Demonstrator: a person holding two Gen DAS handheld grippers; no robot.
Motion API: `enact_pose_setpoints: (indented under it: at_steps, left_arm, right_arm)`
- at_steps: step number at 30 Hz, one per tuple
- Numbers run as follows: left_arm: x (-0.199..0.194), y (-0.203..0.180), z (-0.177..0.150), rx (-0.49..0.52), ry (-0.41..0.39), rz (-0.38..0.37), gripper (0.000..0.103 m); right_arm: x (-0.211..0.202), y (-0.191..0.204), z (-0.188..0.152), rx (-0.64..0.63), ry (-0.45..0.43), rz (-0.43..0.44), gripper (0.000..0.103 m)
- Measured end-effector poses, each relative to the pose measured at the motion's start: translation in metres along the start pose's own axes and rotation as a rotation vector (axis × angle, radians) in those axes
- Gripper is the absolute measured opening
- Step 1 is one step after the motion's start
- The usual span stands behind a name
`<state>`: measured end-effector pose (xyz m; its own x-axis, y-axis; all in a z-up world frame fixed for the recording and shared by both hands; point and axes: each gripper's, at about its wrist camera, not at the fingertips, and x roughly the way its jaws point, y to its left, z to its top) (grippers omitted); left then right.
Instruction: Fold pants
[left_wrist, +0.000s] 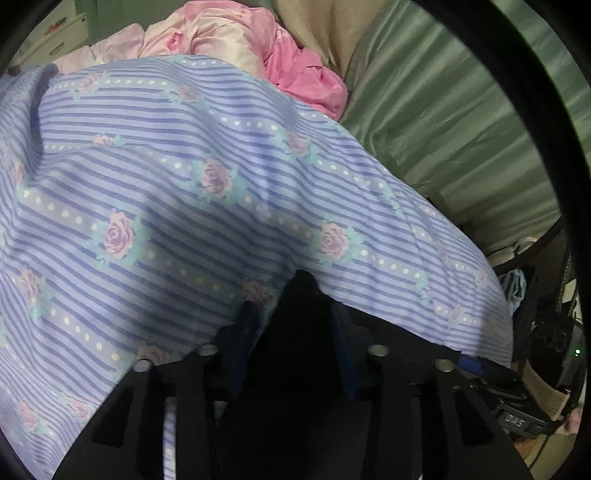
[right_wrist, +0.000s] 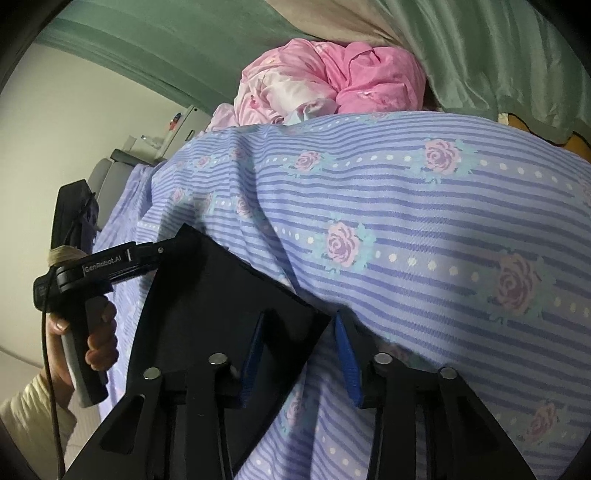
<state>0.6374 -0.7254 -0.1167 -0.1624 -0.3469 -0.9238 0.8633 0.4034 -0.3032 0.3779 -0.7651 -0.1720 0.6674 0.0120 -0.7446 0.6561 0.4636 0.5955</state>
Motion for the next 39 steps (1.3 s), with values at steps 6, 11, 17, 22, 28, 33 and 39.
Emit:
enact_pose_setpoints:
  at_steps: [6, 11, 17, 22, 28, 33, 39]
  left_arm:
    - [-0.010, -0.013, 0.000, 0.067, -0.026, 0.060, 0.015]
    - [-0.032, -0.021, -0.003, 0.073, -0.083, 0.056, 0.014]
    - [-0.076, -0.028, -0.013, 0.089, -0.167, 0.030, 0.012]
    - [-0.128, -0.042, -0.032, 0.157, -0.246, 0.030, 0.012]
    - [-0.194, -0.039, -0.072, 0.173, -0.326, 0.040, 0.011]
    - [-0.239, -0.031, -0.110, 0.155, -0.383, 0.059, 0.011]
    - [-0.284, -0.011, -0.169, 0.109, -0.450, 0.068, 0.011]
  right_arm:
    - [-0.008, 0.004, 0.005, -0.021, 0.003, -0.007, 0.017]
    - [-0.036, 0.029, 0.005, -0.077, -0.059, 0.003, 0.014]
    - [-0.071, 0.067, -0.001, -0.182, -0.121, -0.016, 0.014]
    - [-0.101, 0.097, -0.015, -0.257, -0.161, -0.034, 0.014]
    - [-0.137, 0.134, -0.040, -0.304, -0.196, -0.003, 0.014]
    - [-0.163, 0.181, -0.075, -0.400, -0.213, 0.017, 0.014]
    - [-0.179, 0.237, -0.136, -0.509, -0.208, 0.052, 0.014]
